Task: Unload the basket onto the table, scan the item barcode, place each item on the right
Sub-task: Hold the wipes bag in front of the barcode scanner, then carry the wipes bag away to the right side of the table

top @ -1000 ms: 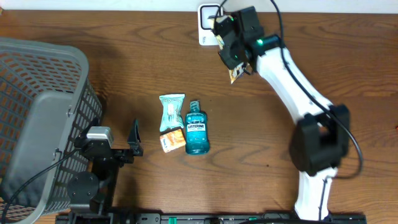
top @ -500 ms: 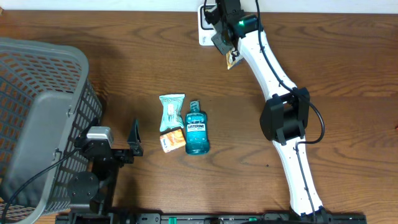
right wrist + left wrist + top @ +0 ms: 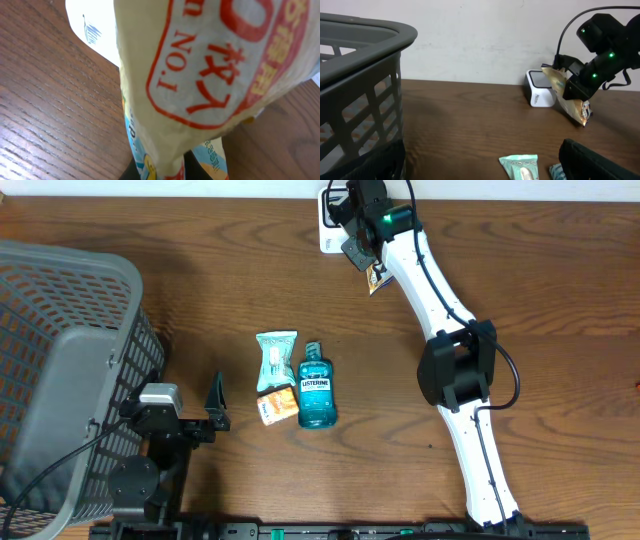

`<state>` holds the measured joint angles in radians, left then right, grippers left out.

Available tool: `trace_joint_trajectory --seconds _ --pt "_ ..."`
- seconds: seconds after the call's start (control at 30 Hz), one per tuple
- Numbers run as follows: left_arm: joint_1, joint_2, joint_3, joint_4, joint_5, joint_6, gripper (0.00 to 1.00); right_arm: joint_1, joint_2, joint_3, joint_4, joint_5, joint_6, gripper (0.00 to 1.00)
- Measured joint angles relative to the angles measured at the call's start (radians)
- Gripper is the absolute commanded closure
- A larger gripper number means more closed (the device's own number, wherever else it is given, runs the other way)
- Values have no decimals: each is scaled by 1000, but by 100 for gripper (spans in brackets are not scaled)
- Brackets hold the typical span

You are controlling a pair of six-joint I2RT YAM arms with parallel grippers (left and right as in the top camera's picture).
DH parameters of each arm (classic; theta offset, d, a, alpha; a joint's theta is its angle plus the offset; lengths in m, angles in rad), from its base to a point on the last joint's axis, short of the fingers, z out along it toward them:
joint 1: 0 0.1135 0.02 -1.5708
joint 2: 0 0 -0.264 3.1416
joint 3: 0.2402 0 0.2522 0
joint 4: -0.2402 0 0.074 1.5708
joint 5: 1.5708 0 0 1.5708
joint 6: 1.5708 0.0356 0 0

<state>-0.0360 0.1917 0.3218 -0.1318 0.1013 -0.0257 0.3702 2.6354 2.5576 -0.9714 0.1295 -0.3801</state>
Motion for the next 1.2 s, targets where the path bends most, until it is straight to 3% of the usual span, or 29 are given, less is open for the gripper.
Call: trace_joint_trajectory --seconds 0.2,0.53,0.67,0.8,0.87,0.97,1.07,1.2 --pt "0 0 0 0 0 0 2 4 5 8 -60 61 -21 99" --pt "0 0 0 0 0 0 2 38 4 18 28 249 -330 99" --pt "0 0 0 0 0 0 2 35 2 18 23 284 -343 99" --pt "0 0 0 0 0 0 2 10 -40 18 -112 334 -270 99" --pt "0 0 0 0 0 0 2 -41 -98 18 -257 337 -184 99" --pt "0 0 0 0 0 0 2 -162 -178 19 -314 338 -55 99" --pt "0 0 0 0 0 0 2 -356 -222 28 -287 338 40 99" --pt "0 0 0 0 0 0 2 -577 -222 4 -198 294 60 99"
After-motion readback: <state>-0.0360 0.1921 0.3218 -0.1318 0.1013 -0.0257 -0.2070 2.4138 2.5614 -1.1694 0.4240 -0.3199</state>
